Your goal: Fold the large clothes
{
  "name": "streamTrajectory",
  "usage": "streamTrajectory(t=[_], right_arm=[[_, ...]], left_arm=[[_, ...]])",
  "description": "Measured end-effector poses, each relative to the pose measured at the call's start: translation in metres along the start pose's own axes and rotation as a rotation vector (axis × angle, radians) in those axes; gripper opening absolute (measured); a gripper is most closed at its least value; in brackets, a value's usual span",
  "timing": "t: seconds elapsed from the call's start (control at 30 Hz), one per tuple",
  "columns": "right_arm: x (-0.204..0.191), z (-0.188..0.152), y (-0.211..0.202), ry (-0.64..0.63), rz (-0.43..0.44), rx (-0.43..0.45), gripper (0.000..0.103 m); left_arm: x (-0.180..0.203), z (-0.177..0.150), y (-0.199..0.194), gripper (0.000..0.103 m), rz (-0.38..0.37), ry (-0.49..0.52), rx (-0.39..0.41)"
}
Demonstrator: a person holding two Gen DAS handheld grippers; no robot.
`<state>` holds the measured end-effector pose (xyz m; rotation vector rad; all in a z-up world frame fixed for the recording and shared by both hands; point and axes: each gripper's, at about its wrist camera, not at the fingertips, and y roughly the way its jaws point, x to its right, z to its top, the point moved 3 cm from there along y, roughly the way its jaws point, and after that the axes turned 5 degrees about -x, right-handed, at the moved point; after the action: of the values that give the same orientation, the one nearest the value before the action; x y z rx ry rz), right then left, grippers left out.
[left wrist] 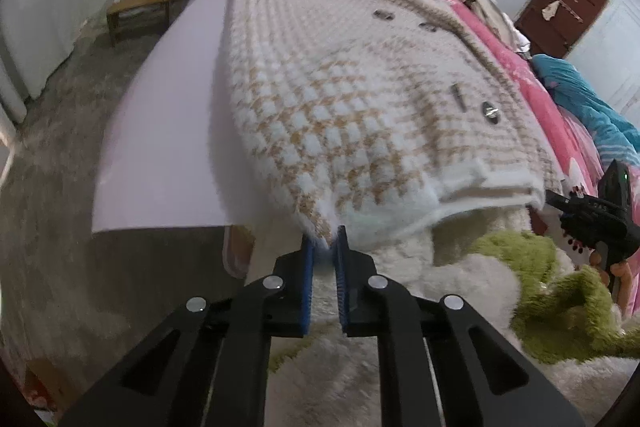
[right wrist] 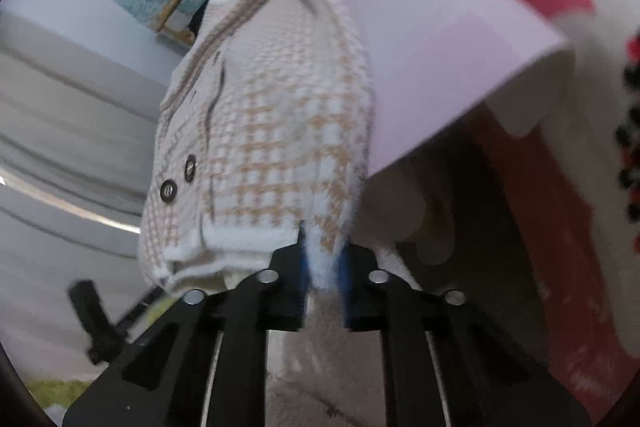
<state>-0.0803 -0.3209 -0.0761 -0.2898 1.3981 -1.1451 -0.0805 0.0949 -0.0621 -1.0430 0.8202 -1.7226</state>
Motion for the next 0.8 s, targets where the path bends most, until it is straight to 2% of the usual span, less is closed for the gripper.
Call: streamTrajectory(t=[0.1, 0.33, 0.6, 0.8], right_arm=[[-0.022, 0.000, -0.021, -0.074, -0.046, 0.056, 0.007], [-0.060, 0.031, -0.044, -0.166, -0.020, 0.170, 0.006], [-0.082, 0.110, -0.035, -0.196, 0.015, 0.277, 0.006], [-0.082, 0.169, 0.007, -0.189, 0.019, 0.291, 0.006]], left_arm=[[0.014, 0.008, -0.024, 0.009, -0.025, 0.037, 0.067], [0.029, 0.054, -0.057, 0.009, -0.091, 0.053, 0.216], [0.006, 0.136, -0.047, 0.008, -0.018, -0.023, 0.309], [-0.025, 0.192, -0.013, 0.009, 0.034, -0.091, 0.293]])
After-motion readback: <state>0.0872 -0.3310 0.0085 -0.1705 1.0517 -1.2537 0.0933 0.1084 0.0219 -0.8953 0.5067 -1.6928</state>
